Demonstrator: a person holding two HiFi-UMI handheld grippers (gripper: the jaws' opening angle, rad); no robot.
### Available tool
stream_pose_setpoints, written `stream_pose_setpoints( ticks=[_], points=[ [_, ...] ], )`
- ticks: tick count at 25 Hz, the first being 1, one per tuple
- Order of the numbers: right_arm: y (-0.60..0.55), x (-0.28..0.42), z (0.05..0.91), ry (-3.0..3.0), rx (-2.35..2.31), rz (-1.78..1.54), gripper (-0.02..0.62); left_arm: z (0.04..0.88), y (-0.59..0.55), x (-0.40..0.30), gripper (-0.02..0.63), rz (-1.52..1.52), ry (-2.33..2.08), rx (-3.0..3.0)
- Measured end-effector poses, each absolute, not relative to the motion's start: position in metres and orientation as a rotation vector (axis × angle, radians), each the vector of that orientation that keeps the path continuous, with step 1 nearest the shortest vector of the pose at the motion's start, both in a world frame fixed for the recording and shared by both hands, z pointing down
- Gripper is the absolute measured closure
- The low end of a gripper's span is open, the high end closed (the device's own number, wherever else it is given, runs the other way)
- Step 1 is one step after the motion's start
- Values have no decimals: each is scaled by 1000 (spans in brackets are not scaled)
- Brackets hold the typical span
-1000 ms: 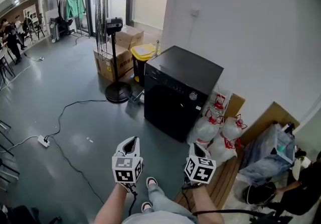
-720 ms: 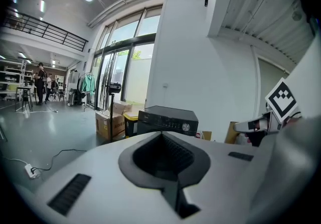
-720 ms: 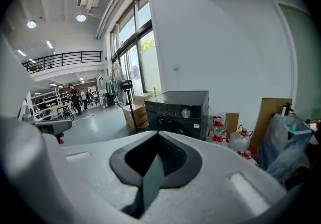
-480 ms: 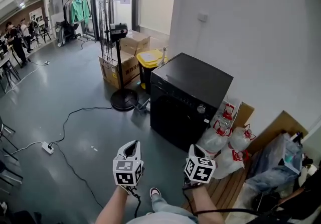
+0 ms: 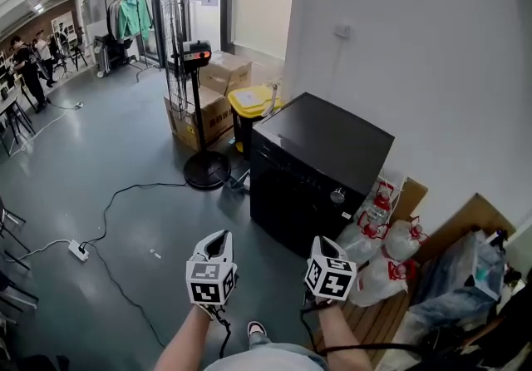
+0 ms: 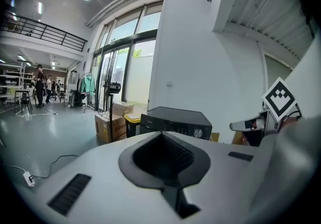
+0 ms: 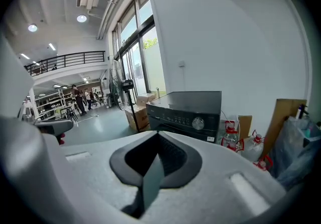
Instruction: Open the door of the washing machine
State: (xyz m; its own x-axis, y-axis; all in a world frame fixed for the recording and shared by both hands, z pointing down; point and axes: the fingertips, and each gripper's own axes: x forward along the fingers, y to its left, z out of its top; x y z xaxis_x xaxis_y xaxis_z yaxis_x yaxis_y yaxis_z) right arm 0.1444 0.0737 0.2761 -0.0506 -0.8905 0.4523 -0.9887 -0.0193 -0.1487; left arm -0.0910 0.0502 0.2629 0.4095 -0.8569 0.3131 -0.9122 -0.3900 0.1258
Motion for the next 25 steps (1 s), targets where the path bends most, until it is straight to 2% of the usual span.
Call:
stream_pose_setpoints(
  ticks=[10,25],
  points=[
    [5,178,285,-1992,2017,676,591,264,-28,-69,601,289,-1522,2427],
    [-58,196,320,-1894,2043,758,591,297,-111,-72,601,330,-1465,2413]
  ],
)
